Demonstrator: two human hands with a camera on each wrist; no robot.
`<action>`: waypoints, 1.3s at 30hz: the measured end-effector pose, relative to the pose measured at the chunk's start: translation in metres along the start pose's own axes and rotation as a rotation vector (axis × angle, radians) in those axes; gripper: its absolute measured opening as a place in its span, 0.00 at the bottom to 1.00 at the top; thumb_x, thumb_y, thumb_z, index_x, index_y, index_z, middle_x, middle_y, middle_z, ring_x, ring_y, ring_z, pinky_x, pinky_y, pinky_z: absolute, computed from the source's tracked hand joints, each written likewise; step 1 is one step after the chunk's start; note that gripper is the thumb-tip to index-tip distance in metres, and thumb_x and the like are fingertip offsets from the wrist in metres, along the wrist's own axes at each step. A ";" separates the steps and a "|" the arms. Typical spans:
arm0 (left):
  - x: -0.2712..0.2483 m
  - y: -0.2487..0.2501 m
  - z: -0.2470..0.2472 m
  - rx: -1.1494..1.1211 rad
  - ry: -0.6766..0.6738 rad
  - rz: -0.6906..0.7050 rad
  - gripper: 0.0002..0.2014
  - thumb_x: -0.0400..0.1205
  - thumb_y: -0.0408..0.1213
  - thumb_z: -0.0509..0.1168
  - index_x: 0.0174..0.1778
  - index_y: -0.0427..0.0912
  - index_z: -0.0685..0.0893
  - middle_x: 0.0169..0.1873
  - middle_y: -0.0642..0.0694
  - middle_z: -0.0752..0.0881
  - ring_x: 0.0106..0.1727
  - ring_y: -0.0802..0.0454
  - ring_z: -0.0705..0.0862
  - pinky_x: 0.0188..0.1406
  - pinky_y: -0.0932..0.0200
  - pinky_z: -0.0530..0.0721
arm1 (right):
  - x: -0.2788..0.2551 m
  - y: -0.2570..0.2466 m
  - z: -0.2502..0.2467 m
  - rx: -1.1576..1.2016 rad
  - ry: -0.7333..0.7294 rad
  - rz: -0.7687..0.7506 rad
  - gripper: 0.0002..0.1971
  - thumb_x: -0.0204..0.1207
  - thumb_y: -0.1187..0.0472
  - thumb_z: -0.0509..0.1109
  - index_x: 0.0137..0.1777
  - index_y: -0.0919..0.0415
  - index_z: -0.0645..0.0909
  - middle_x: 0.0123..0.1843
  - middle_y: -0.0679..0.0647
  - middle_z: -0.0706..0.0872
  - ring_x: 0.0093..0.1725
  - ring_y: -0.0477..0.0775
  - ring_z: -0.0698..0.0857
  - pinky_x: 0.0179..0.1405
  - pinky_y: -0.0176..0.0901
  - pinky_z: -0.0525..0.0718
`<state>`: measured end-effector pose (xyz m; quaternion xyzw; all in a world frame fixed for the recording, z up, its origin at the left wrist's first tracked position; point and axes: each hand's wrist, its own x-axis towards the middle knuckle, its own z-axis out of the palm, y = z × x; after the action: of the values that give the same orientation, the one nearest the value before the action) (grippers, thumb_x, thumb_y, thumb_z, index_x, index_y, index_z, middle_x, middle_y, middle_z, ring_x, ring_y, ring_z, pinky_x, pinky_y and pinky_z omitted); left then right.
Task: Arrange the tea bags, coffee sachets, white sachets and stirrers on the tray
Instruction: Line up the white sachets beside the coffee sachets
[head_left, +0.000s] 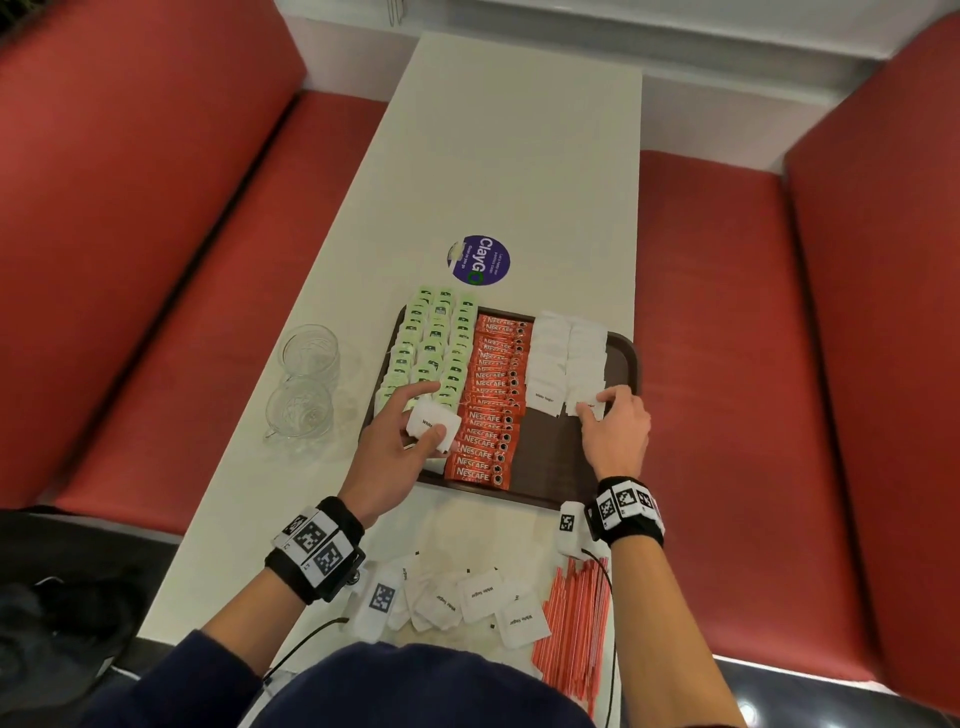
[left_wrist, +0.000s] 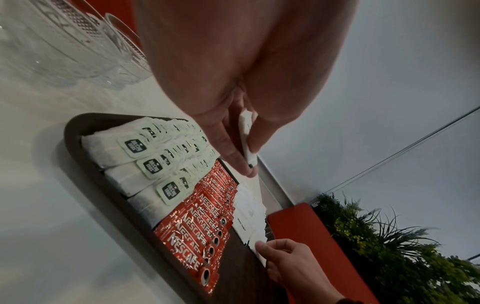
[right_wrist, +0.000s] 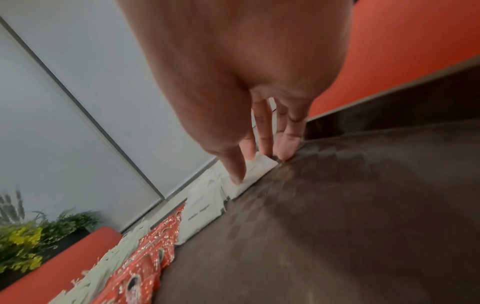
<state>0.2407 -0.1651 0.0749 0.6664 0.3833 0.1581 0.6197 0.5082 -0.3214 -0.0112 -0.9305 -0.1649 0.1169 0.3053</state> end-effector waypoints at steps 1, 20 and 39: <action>0.000 0.001 0.001 -0.008 0.001 -0.007 0.25 0.90 0.31 0.72 0.78 0.61 0.80 0.68 0.60 0.85 0.59 0.56 0.92 0.55 0.51 0.96 | 0.000 -0.002 0.001 -0.011 -0.003 -0.006 0.14 0.83 0.55 0.82 0.61 0.58 0.83 0.65 0.60 0.86 0.65 0.66 0.82 0.56 0.52 0.76; -0.004 0.001 0.001 -0.030 -0.131 -0.065 0.32 0.90 0.28 0.71 0.84 0.60 0.67 0.63 0.45 0.94 0.59 0.46 0.95 0.68 0.44 0.90 | -0.025 -0.040 -0.009 0.092 0.015 -0.155 0.14 0.83 0.42 0.79 0.61 0.48 0.86 0.70 0.49 0.86 0.68 0.57 0.83 0.61 0.54 0.86; -0.002 0.012 0.024 -0.070 -0.063 -0.018 0.07 0.88 0.38 0.75 0.52 0.37 0.90 0.43 0.41 0.96 0.47 0.42 0.96 0.57 0.40 0.95 | -0.108 -0.074 -0.039 0.706 -0.502 -0.066 0.14 0.83 0.60 0.84 0.65 0.51 0.87 0.58 0.51 0.97 0.59 0.54 0.95 0.64 0.57 0.94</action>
<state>0.2601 -0.1827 0.0821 0.6453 0.3639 0.1446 0.6560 0.4044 -0.3262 0.0771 -0.7059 -0.2138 0.3792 0.5588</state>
